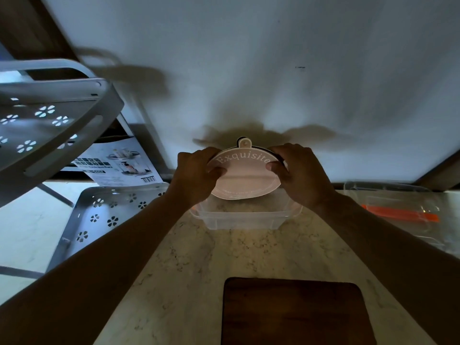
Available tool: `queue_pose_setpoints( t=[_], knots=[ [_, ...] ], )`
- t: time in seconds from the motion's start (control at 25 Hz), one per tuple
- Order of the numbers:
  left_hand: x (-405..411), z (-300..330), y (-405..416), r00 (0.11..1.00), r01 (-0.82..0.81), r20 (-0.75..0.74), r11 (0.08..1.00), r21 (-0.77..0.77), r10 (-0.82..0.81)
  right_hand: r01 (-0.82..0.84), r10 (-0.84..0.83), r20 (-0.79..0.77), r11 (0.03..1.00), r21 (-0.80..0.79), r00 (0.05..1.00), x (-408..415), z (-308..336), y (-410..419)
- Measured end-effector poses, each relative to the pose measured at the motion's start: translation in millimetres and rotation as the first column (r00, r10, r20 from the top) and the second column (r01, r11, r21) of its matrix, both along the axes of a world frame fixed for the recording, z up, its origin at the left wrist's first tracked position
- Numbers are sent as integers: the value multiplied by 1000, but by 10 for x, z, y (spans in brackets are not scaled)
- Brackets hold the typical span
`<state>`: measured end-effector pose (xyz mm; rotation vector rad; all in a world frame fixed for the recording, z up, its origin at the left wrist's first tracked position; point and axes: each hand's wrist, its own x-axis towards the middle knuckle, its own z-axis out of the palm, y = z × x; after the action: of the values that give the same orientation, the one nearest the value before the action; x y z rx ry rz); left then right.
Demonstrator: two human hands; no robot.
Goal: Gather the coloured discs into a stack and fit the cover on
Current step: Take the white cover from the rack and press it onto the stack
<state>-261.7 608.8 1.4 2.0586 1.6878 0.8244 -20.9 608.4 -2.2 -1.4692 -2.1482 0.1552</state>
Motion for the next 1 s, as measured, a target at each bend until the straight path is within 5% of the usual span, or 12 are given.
queue_pose_setpoints(
  t=[0.12,0.56,0.8,1.0],
  knots=[
    [14,15,39,998,-6,-69,999,-48,3,35,-28,101,997,-67,994,-30,-30,53],
    [-89,92,81,976,81,-199,995,-52,-89,-8,9,14,998,-63,1000,-7,-52,-9],
    [-69,71,25,1000,-16,-15,996,-91,14,-40,38,-26,996,-82,999,4,24,1],
    [-26,42,-29,999,-7,-37,998,-57,5,-27,23,-44,997,-75,999,42,15,3]
  ],
)
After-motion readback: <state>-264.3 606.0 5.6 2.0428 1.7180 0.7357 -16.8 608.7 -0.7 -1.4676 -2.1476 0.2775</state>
